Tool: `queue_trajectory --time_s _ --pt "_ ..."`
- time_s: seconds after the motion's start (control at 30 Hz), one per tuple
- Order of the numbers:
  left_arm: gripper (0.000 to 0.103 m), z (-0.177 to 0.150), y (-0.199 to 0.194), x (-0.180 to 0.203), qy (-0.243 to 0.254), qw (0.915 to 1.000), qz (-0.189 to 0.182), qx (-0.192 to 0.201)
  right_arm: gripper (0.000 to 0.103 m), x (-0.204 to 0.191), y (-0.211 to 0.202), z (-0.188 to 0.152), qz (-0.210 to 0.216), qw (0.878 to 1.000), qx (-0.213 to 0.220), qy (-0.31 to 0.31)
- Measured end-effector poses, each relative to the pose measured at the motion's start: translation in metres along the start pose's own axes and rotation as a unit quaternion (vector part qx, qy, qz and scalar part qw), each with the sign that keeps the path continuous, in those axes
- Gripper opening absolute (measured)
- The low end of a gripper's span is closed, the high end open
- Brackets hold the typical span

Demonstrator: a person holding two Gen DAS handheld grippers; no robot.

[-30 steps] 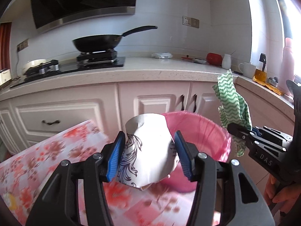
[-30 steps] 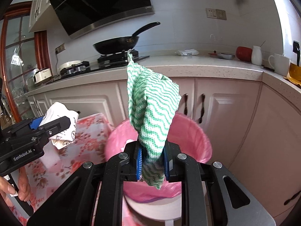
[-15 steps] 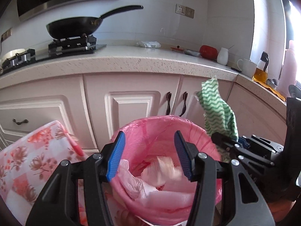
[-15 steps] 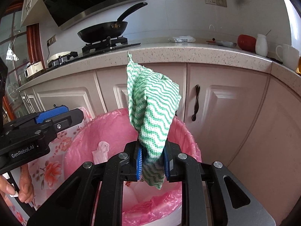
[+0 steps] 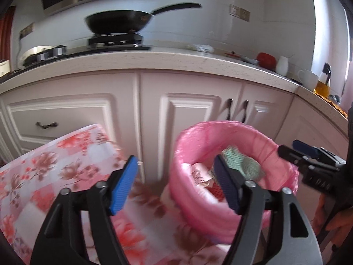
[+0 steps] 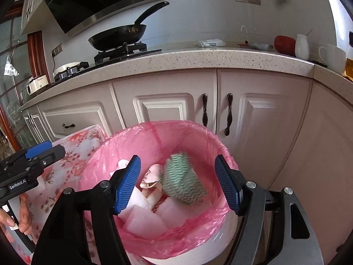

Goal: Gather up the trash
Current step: 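Open both tools to drop the cloth and paper into the bin, then move both tools back over the table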

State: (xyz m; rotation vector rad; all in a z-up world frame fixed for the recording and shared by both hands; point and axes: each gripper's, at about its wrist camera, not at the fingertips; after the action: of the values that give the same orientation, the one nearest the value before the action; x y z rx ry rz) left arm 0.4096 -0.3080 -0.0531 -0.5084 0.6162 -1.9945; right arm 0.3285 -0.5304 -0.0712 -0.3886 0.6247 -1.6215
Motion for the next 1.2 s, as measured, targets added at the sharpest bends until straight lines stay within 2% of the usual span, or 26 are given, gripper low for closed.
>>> queue_trajectory --time_s 0.23,0.5,0.73,0.93,1.2 --pt "0.088 -0.031 -0.054 -0.039 -0.016 0.9987 0.045 0.02 0.067 -0.038 -0.025 -0.007 0.017 1.0 0.01 -0.017" --pt "0.096 -0.088 -0.121 -0.109 -0.057 0.9913 0.115 0.027 0.072 -0.127 -0.037 -0.03 0.078 0.996 0.007 -0.052" --pt "0.098 -0.136 -0.175 -0.183 -0.111 0.975 0.191 0.021 0.076 -0.207 -0.024 -0.056 0.132 0.987 -0.022 -0.085" --pt "0.098 -0.171 -0.205 -0.237 -0.126 0.9573 0.26 0.004 0.076 -0.264 -0.006 -0.075 0.159 0.978 -0.056 -0.12" --pt "0.098 -0.196 -0.214 -0.295 -0.179 0.94 0.29 -0.016 0.084 -0.314 0.02 -0.085 0.167 0.975 -0.08 -0.126"
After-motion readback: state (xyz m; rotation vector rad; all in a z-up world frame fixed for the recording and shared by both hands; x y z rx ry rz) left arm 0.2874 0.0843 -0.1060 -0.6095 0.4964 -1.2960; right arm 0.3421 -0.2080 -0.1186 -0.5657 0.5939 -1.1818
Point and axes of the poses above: each gripper's, at about its wrist camera, not at the fingertips, and y roughly the way its jaws point, x to its right, z to its top, and after that the axes turned 6 degrees about -x, right-handed
